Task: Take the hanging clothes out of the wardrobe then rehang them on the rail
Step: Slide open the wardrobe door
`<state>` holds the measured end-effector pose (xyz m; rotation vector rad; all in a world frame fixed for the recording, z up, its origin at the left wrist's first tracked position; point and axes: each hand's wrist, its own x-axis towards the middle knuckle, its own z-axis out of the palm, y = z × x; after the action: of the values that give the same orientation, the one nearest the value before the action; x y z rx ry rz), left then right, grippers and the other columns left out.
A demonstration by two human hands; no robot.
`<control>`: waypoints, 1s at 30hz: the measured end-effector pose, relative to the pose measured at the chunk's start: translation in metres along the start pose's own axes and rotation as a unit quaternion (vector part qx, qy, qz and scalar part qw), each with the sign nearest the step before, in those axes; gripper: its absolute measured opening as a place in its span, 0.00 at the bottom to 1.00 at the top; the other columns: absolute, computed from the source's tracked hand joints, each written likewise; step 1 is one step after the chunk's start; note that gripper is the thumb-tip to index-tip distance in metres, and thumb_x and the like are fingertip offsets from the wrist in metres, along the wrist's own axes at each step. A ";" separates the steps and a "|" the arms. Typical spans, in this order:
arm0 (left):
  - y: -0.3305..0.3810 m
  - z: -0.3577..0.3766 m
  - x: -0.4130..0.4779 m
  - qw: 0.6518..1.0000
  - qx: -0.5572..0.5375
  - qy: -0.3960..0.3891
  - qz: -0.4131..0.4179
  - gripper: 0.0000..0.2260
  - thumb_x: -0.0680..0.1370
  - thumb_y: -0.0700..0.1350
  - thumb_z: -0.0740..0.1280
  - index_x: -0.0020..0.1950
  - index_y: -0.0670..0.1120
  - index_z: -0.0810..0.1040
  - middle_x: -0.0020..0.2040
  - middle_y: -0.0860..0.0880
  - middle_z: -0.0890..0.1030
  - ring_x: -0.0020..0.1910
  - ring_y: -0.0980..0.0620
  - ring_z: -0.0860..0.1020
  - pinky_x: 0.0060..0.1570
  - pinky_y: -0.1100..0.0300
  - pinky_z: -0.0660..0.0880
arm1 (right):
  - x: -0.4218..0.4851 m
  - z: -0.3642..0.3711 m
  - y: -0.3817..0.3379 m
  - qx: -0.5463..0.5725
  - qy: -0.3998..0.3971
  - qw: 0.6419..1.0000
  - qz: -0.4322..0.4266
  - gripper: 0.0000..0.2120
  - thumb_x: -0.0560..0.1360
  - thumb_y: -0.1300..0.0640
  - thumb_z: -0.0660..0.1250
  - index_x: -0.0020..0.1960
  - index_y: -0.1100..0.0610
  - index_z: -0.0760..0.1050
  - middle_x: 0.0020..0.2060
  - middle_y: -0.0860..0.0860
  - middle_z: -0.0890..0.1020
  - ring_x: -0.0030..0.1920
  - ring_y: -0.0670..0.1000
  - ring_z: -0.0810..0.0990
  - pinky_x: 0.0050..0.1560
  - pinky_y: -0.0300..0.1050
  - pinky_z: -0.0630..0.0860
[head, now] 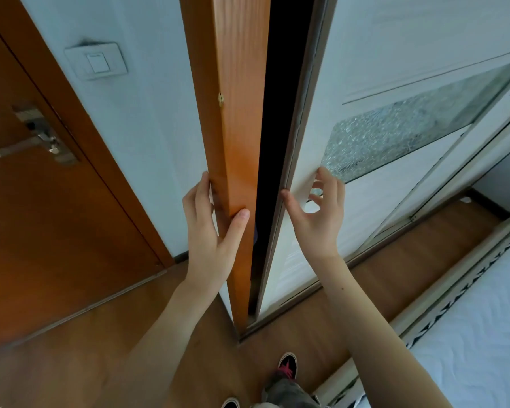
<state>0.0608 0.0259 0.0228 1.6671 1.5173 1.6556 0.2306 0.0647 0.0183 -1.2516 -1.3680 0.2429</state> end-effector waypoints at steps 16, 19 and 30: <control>0.053 0.073 -0.002 0.914 0.055 -0.048 0.400 0.12 0.75 0.36 0.68 0.58 0.42 0.78 0.55 0.44 0.77 0.54 0.50 0.77 0.58 0.61 0.75 | 0.062 -0.038 0.068 -0.016 0.053 0.996 0.073 0.33 0.74 0.46 0.69 0.74 0.56 0.64 0.71 0.49 0.65 0.71 0.46 0.65 0.63 0.55 0.74; 0.039 0.130 0.008 0.969 0.010 -0.186 0.164 0.15 0.78 0.42 0.65 0.65 0.41 0.76 0.61 0.45 0.78 0.60 0.57 0.73 0.63 0.71 0.67 | 0.077 -0.047 0.089 -0.058 -0.002 0.994 0.091 0.37 0.77 0.42 0.63 0.79 0.56 0.52 0.78 0.50 0.54 0.78 0.48 0.50 0.75 0.54 0.58; 0.000 0.308 0.046 0.901 -0.225 -0.316 -0.194 0.17 0.84 0.43 0.55 0.68 0.62 0.67 0.67 0.67 0.72 0.70 0.69 0.68 0.65 0.74 0.64 | 0.143 -0.085 0.169 -0.113 -0.045 0.992 0.042 0.44 0.76 0.36 0.56 0.78 0.65 0.46 0.78 0.61 0.49 0.79 0.54 0.45 0.76 0.54 0.53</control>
<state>0.3164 0.1941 -0.0347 1.3411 0.9638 1.0024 0.4268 0.1964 -0.0034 -1.5045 -1.4522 0.2095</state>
